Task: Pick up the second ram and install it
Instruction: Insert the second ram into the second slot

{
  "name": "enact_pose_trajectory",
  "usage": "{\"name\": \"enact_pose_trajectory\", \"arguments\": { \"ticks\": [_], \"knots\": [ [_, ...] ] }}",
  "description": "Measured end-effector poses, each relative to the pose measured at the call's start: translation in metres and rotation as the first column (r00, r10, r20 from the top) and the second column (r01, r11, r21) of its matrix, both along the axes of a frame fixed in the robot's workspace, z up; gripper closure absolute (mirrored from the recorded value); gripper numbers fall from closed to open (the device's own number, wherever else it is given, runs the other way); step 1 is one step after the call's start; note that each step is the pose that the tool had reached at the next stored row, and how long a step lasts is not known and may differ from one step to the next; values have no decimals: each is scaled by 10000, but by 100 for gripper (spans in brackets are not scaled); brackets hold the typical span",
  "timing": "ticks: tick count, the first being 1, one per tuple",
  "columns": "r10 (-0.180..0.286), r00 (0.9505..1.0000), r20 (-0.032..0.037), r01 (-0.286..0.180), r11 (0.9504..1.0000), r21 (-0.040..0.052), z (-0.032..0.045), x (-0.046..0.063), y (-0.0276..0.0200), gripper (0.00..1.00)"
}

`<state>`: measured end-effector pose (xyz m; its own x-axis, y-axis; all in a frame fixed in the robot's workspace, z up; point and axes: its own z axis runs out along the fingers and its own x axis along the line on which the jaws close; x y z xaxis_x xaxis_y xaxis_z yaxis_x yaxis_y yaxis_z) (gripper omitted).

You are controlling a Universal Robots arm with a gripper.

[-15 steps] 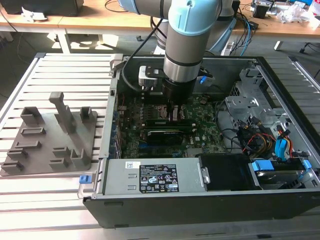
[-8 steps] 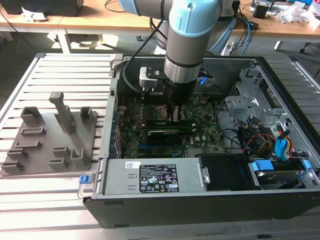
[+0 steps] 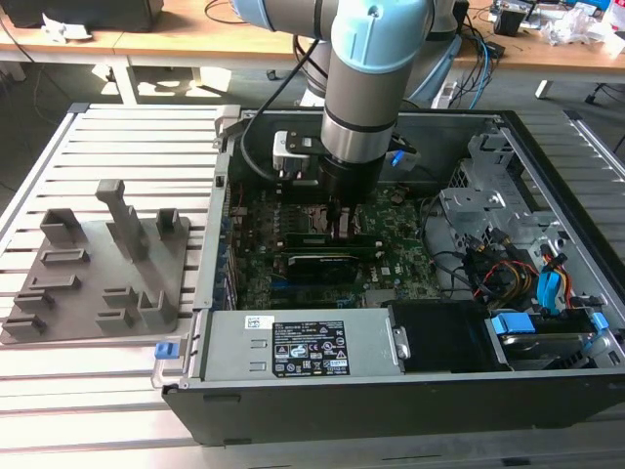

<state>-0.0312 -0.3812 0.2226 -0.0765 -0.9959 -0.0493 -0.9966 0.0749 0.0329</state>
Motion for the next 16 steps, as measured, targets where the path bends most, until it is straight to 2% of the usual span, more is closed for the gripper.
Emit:
{"name": "enact_pose_trajectory", "arguments": {
  "ticks": [16],
  "knots": [
    [57,10000,-6,-57,10000,-16,-6,3,-3,86]
  ]
}}
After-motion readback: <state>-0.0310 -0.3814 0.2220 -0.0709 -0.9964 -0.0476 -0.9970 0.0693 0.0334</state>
